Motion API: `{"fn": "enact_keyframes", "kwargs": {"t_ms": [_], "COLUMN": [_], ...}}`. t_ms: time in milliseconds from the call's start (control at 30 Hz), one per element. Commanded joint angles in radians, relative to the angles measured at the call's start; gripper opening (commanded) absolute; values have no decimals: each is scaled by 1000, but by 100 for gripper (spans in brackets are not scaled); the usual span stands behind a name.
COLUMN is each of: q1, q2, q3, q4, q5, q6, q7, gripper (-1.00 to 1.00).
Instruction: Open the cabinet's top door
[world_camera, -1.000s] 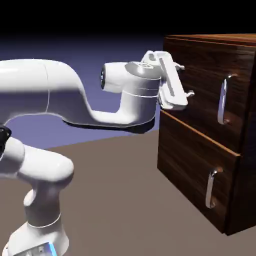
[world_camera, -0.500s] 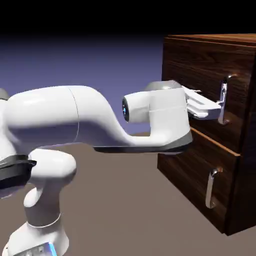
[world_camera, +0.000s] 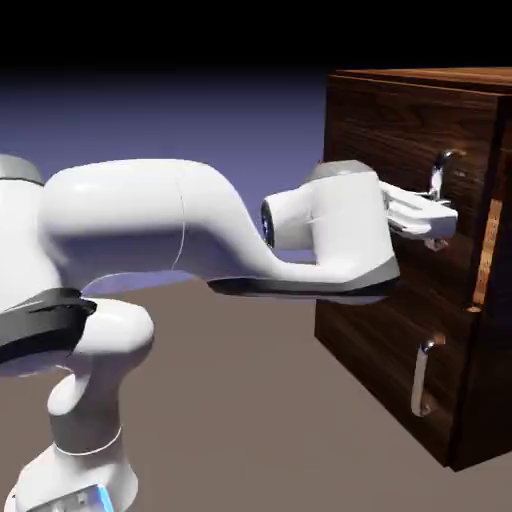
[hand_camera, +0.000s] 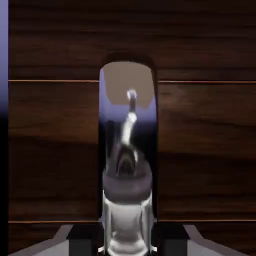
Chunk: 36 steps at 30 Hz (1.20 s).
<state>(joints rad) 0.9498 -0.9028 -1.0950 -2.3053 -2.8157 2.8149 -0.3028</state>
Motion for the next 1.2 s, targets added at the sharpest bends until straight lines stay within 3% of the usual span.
{"fn": "enact_keyframes", "kwargs": {"t_ms": [0,600,1167], "q1": [-36,-605,-610], "q2": [-1,-248,-504], "q3": [28,638,1229], "q4": [-30,-553,-730], "q5": [20,614,1343], "q6": [-16,-340,-715], "q7": [-5,-217,-415], "gripper": [-100,-100,-100]}}
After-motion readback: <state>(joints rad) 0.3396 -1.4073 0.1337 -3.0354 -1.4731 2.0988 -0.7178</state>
